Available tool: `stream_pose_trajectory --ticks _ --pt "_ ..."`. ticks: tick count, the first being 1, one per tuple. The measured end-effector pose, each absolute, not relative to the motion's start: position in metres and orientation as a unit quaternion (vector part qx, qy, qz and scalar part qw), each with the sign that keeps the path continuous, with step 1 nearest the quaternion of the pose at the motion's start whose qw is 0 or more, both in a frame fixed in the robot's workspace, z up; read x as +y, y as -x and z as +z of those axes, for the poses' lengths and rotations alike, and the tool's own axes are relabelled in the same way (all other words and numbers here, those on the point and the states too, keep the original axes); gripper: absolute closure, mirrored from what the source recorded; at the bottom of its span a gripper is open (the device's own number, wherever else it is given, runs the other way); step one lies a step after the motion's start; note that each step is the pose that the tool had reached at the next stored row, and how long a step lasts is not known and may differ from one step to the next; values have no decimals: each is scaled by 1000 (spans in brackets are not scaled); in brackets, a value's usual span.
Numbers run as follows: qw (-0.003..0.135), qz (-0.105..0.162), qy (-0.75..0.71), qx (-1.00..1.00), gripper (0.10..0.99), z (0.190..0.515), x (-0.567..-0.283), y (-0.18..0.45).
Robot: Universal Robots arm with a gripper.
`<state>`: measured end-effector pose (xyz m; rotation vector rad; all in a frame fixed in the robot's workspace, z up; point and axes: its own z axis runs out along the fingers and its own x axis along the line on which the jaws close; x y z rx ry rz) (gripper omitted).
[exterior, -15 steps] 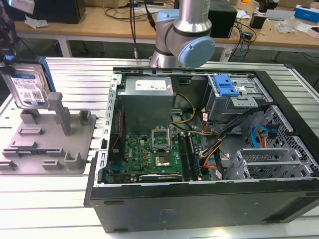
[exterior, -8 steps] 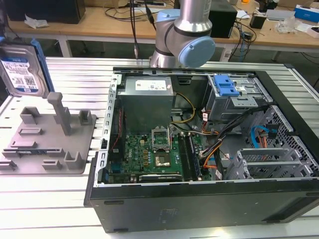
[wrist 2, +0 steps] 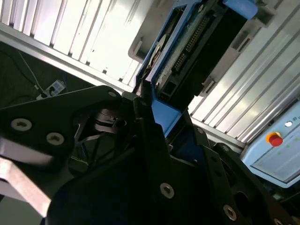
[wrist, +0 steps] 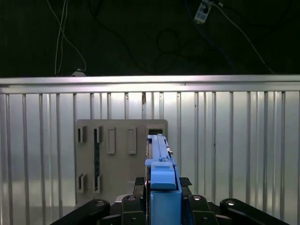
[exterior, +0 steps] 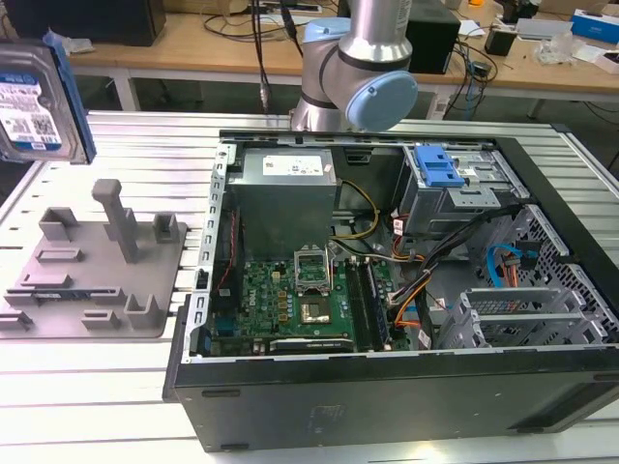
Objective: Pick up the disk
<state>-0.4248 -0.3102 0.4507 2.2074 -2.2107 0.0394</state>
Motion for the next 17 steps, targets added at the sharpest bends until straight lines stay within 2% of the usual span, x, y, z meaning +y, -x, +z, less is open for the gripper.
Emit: stream_pose_trajectory --ticks 5,17 --pt "8 13 -716 -698 718 485 -310 425" --pt "8 13 -716 -698 718 486 -310 425"
